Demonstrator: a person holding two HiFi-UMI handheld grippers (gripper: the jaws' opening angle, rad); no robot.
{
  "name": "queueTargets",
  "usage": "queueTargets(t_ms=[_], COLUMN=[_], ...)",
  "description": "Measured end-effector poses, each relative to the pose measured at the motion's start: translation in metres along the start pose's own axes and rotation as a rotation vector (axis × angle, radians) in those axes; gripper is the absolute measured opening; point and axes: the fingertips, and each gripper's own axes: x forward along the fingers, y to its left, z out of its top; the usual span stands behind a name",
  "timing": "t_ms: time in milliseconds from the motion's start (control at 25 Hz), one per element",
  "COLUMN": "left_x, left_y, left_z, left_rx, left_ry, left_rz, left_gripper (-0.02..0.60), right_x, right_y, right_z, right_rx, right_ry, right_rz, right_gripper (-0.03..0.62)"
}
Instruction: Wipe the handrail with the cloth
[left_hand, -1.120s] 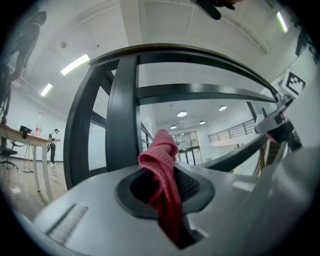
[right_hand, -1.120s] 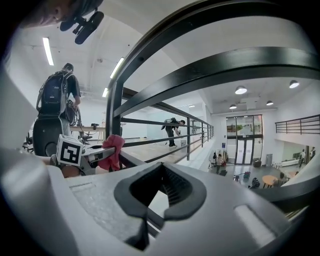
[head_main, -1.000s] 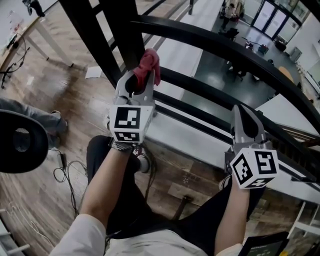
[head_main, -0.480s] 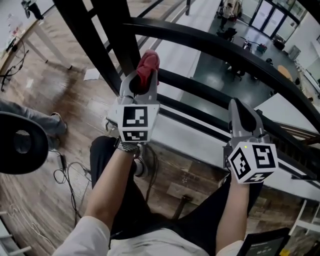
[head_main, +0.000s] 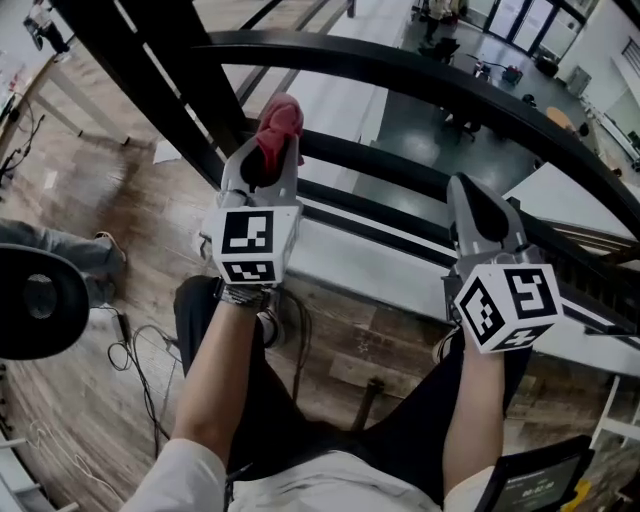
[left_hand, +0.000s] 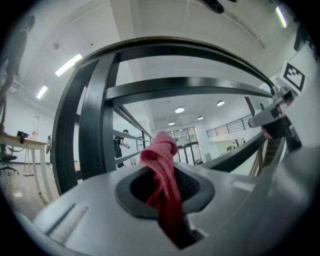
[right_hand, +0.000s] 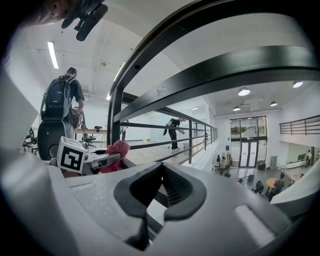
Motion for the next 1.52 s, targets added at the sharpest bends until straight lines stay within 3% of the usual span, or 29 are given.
queueTargets(t_ms=[320,920,1160,1520], left_x=[0.004,0.014,0.02,0.022], left_y=[-0.048,-0.113,-0.142,-0.175], left_z=[0.011,0.023,0.029,0.037], left_rx=[0.001,-0.008,0.031,0.026], left_ry=[-0.012,0.066,0.091,0.1], left_rz=[-0.024,-0.077,-0.146,-0.203], left_gripper=[0.067,0.066,0.066,0.066], right_x=[-0.024,-0.054,-0.061,-0.066], right_y=[-0.032,-0.079,-0.084,-0.099], right_z=[-0.003,-0.014,-0.018,-0.028], right_rx=[0.001,-0.016,-0.003,0.024], right_ry=[0.012,0.04,0.048,0.036], right_rz=[-0.001,-0.054,-0.089,-0.099], right_gripper=[0.002,0.002,0.002,0.002])
